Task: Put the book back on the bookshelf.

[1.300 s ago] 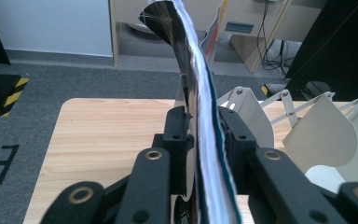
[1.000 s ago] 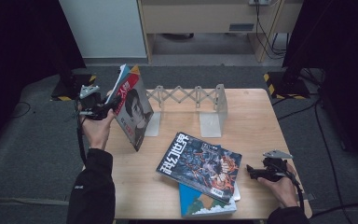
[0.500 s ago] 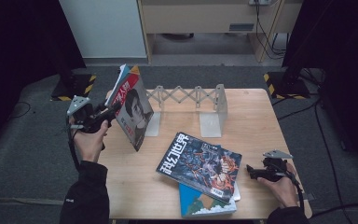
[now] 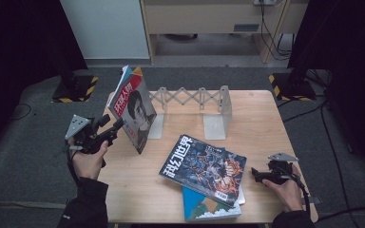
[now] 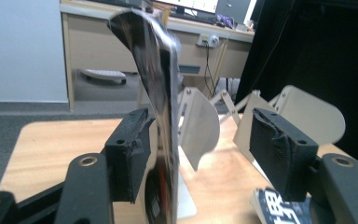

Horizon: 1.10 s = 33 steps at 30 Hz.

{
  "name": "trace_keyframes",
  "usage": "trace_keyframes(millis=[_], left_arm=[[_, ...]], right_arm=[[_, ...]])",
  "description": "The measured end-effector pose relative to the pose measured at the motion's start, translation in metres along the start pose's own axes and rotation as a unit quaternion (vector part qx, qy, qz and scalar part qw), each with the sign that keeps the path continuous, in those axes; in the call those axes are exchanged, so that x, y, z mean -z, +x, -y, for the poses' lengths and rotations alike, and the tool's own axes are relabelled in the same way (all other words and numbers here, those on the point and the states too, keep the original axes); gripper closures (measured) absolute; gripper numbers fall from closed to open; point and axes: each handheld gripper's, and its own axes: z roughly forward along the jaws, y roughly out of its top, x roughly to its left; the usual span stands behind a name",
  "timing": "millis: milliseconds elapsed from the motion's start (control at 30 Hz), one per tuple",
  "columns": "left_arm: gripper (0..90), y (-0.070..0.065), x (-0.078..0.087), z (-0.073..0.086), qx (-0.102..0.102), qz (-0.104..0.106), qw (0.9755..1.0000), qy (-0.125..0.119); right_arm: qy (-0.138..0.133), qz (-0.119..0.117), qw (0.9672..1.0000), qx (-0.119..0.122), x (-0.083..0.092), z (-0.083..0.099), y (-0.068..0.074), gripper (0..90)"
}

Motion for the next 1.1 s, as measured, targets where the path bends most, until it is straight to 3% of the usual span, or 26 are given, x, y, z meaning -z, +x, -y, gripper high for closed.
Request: trace_keyframes(millis=[167, 233, 433, 733, 933, 1100], left_arm=[[32.9, 0.000, -0.002, 0.017, -0.004, 0.005, 0.9998, 0.017], [32.5, 0.001, -0.005, 0.030, -0.005, 0.007, 0.9993, 0.037], [27.5, -0.002, -0.008, 0.047, -0.015, 0.012, 0.9987, 0.047], [25.2, -0.005, -0.016, 0.076, -0.009, 0.021, 0.9961, 0.085], [25.3, -0.012, -0.023, 0.093, -0.011, 0.035, 0.9931, 0.111], [25.2, -0.019, -0.025, 0.101, -0.008, 0.051, 0.9921, 0.114]], right_arm=[[-0.001, 0.002, 1.0000, -0.003, 0.000, 0.000, 0.000, 0.6], [-0.001, 0.002, 1.0000, -0.002, 0.000, 0.000, 0.000, 0.6], [-0.001, 0.004, 1.0000, -0.006, 0.000, 0.000, 0.000, 2.3], [0.002, 0.018, 0.9998, -0.003, 0.010, -0.002, -0.003, 20.8], [-0.032, 0.021, 0.9993, -0.003, 0.021, -0.009, -0.001, 28.0], [-0.070, 0.007, 0.9974, -0.015, 0.029, -0.015, 0.004, 31.8]])
